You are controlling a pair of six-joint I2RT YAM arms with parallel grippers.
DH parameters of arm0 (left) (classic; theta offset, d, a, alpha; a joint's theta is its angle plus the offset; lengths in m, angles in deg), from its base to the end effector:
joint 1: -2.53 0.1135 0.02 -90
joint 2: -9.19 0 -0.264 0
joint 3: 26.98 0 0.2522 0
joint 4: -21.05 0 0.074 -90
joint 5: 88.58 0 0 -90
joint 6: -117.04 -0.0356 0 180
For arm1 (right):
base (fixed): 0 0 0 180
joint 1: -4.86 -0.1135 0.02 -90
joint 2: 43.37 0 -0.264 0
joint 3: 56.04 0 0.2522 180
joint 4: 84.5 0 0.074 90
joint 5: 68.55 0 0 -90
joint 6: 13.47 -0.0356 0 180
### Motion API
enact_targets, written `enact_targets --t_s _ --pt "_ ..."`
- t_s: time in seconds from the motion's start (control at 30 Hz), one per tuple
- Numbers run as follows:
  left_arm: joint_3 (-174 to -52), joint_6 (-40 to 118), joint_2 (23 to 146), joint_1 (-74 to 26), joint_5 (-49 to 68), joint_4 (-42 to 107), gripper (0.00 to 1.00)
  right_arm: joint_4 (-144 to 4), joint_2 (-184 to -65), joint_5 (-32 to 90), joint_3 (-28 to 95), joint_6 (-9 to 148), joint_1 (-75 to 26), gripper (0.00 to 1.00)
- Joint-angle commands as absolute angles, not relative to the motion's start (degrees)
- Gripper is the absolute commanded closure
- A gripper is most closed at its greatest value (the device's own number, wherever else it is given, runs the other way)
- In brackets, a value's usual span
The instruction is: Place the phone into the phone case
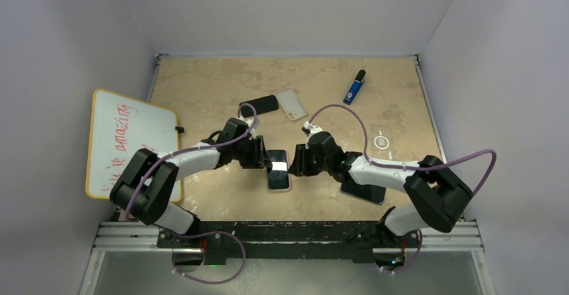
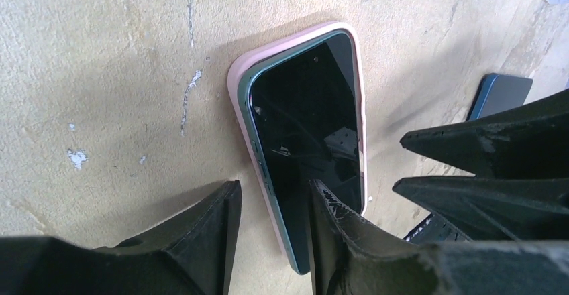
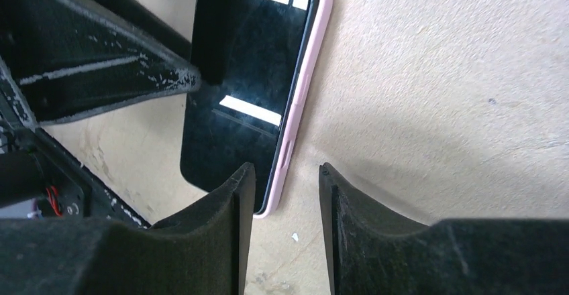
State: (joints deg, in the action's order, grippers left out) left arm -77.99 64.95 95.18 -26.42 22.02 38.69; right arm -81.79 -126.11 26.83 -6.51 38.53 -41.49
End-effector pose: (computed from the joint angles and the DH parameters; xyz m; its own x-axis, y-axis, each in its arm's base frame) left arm 0.2331 -0.1433 0.1470 -0.9418 -0.1363 -0.3072 0.0777 0.8010 -0.5936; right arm 0.1952 0.2094 0.1730 -0.7949 0.0548 -0.6043 -0.3597 0.7596 0.5419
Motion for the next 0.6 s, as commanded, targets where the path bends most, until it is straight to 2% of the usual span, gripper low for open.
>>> enact_targets --t_s 0.0,0.57 --pt "-80.6 63.5 93.9 -26.5 22.2 37.8 0.60 -83.5 -127.1 23.9 -3.0 37.0 -40.0 0.59" --pt "-82.3 63.9 97.7 -26.5 22.9 37.1 0.68 -90.9 -134.9 25.3 -0.9 33.7 -38.0 0.62"
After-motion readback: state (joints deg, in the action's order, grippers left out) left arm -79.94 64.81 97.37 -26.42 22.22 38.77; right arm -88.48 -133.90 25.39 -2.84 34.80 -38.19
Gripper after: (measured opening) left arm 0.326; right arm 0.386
